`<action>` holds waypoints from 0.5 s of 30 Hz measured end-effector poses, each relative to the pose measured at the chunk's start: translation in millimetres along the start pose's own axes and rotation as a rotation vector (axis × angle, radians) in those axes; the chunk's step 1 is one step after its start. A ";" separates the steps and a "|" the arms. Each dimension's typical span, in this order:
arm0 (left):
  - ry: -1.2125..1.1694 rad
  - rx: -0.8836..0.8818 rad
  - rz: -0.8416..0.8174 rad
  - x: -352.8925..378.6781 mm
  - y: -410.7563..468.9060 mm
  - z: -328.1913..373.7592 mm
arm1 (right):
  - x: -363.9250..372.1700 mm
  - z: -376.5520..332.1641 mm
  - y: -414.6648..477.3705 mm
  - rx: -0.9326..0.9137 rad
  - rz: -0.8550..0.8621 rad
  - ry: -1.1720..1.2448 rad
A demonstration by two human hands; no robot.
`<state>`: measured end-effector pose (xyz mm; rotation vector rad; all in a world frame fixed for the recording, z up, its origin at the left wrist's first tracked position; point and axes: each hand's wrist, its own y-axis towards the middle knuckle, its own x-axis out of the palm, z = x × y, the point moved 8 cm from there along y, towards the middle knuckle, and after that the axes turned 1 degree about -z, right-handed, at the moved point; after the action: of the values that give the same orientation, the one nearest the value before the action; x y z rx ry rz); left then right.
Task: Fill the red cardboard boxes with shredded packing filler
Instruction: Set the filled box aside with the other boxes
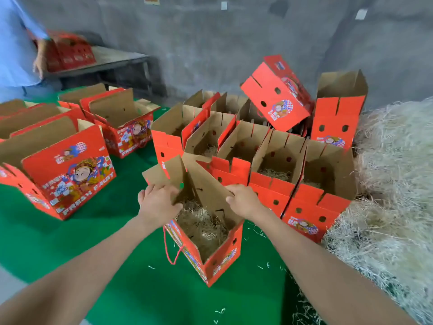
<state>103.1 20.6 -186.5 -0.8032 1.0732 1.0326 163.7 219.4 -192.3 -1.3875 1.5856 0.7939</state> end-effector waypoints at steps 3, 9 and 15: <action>-0.395 -0.226 -0.055 15.0 -9.0 -30.8 | 16.6 -2.9 2.3 -0.056 -0.205 0.006; -0.874 -0.272 -0.100 34.7 -27.2 -8.4 | 29.2 33.2 -12.3 0.256 -0.286 0.165; -0.580 -0.168 0.186 -27.1 -30.1 -6.8 | -4.7 -9.5 -9.4 0.085 -0.137 0.261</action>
<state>125.9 -2.8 -161.5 -0.4885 0.5735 1.4187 171.1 211.4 -183.3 -1.5674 1.6782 0.4739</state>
